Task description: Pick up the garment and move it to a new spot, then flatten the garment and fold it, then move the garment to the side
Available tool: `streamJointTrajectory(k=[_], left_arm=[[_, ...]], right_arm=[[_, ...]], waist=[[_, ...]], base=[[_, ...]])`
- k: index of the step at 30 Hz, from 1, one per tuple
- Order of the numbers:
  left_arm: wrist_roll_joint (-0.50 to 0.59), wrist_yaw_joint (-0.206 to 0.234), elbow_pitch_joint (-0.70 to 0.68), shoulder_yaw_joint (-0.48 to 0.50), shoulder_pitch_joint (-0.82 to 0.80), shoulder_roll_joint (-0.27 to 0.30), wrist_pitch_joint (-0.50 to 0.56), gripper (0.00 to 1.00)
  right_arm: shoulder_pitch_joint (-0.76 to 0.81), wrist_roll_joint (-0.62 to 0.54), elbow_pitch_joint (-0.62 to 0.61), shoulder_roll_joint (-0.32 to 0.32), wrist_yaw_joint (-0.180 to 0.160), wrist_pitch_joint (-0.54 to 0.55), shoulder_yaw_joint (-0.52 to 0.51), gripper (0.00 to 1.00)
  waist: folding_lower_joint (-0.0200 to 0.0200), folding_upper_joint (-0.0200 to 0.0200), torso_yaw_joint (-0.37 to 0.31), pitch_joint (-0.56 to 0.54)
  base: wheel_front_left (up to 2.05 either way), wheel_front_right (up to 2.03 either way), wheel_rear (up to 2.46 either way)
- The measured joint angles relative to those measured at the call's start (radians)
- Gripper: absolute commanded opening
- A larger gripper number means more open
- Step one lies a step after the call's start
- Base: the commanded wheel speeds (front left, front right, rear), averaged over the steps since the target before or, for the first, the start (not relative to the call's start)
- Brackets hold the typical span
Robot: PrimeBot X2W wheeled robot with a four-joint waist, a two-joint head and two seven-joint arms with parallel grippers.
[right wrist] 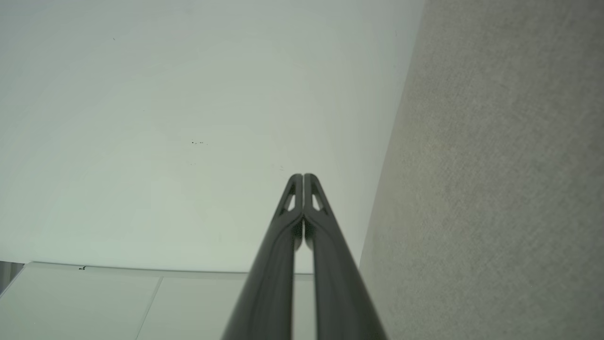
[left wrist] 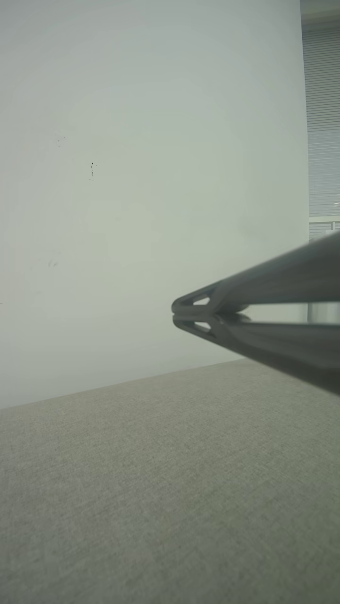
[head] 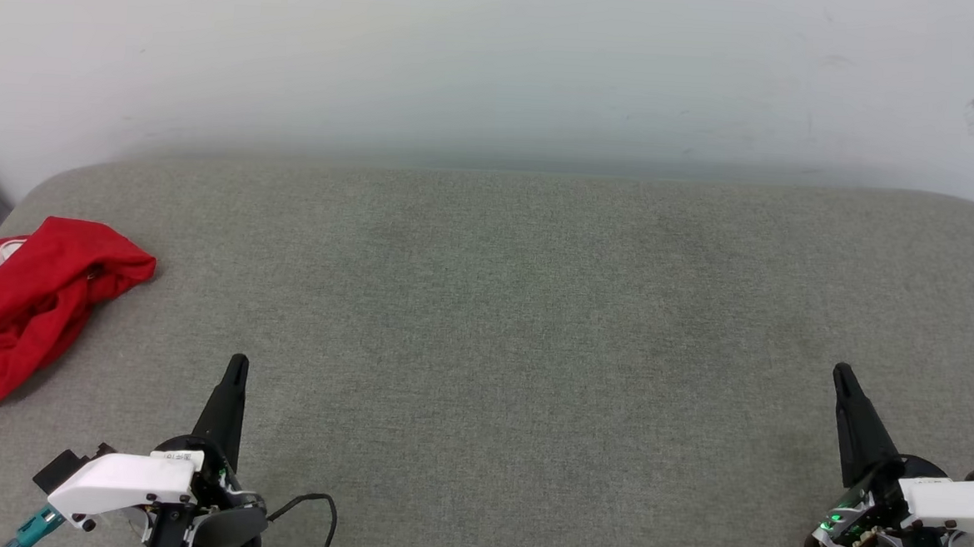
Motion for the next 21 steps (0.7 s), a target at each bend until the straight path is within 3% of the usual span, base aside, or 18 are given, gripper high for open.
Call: streamJointTrajectory(k=[21], left_arm=[[0.0, 0.0, 0.0, 0.0, 0.0, 0.0, 0.0, 0.0]], right_arm=[[0.0, 0.0, 0.0, 0.0, 0.0, 0.0, 0.0, 0.0]], waist=[[0.0, 0.0, 0.0, 0.0]], base=[[0.0, 0.0, 0.0]])
